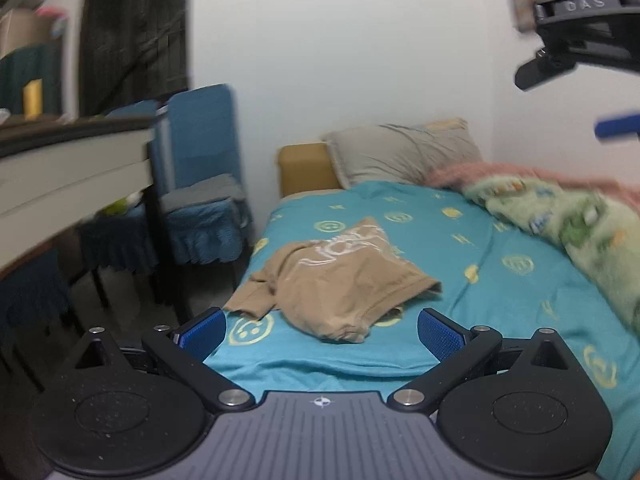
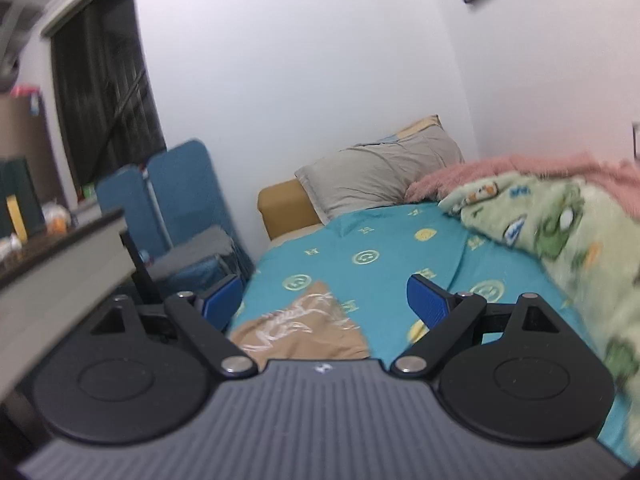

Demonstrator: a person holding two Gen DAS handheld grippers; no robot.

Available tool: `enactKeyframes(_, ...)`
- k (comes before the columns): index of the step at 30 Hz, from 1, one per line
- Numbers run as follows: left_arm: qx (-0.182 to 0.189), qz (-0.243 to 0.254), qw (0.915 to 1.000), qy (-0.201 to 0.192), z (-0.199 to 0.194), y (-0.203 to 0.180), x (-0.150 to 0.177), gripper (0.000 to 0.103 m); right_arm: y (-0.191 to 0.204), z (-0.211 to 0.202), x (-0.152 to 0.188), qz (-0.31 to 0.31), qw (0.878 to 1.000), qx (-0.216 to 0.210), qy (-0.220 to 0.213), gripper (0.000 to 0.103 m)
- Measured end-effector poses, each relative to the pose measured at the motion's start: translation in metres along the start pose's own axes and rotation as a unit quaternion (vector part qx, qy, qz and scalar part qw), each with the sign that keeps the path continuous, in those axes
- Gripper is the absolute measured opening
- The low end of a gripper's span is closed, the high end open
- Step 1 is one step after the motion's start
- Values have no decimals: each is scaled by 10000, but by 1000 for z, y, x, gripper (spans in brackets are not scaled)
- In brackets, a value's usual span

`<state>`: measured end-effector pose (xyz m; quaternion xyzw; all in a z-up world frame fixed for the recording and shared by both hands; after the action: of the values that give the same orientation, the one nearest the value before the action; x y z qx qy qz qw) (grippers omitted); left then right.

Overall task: Fold clothes
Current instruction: 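Grasp the tan T-shirt edge with the left gripper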

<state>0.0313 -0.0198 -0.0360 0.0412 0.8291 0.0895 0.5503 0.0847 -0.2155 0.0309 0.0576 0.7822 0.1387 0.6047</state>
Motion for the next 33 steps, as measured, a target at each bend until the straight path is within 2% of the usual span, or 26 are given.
enactKeyframes(3, 65, 590, 9980, 198, 30, -23, 0, 103, -20, 8, -1, -309, 9992, 248, -17, 91)
enactKeyframes(5, 143, 798, 9957, 439, 56, -35, 1, 103, -33, 13, -1, -446, 9982, 407, -28, 91)
enactKeyframes(7, 165, 932, 9934, 653, 86, -41, 2, 102, -42, 23, 3, -423, 9976, 524, 139, 91)
enactKeyframes(11, 204, 1199, 9867, 1080, 145, -52, 4, 99, -51, 43, 20, -284, 9974, 441, 484, 91)
enactKeyframes(12, 311, 1227, 9842, 1236, 160, -54, 8, 99, -55, 48, 25, -181, 9975, 406, 556, 91)
enactKeyframes(13, 425, 1253, 9813, 1394, 175, -56, 12, 93, -60, 51, 30, -76, 9972, 403, 629, 91)
enactKeyframes(14, 474, 1203, 9803, 1491, 187, -58, 16, 87, -63, 55, 38, 15, 9964, 427, 733, 91)
enactKeyframes(18, 450, 711, 9813, 1732, 230, -55, 30, 85, -70, 68, 65, -103, 9927, 282, 1166, 91)
enactKeyframes(20, 291, 353, 9838, 1733, 245, -50, 33, 68, -69, 77, 73, -256, 9909, 299, 1289, 91)
enactKeyframes(21, 273, 223, 9849, 1695, 249, -47, 33, 63, -69, 83, 76, -249, 9908, 318, 1295, 91)
enactKeyframes(23, 202, 112, 9860, 1653, 253, -41, 33, 47, -67, 100, 80, -235, 9900, 246, 1367, 91)
enactKeyframes(24, 204, 60, 9858, 1669, 255, -39, 33, 45, -67, 109, 83, -252, 9894, 234, 1408, 91)
enactKeyframes(26, 279, -226, 9870, 1568, 254, -31, 29, 26, -66, 126, 90, -285, 9882, 211, 1491, 91)
enactKeyframes(29, 454, -709, 9871, 1363, 248, -19, 19, 18, -66, 142, 102, -441, 9854, 239, 1624, 91)
enactKeyframes(33, 754, -1114, 9875, 827, 217, -8, -3, 16, -69, 150, 117, -490, 9821, 279, 1799, 91)
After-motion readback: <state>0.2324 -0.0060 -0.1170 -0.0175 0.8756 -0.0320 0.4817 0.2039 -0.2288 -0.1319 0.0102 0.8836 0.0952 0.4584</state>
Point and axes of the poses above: each gripper's, at about its wrist camera, not at the fingertips, and z roughly the way its jaws point, y to its left, x to its underside, the point moved 1 cm from there along z, roughly the way its jaws point, and after that the axes turned 6 degrees about -x, right-handed, at the moved point
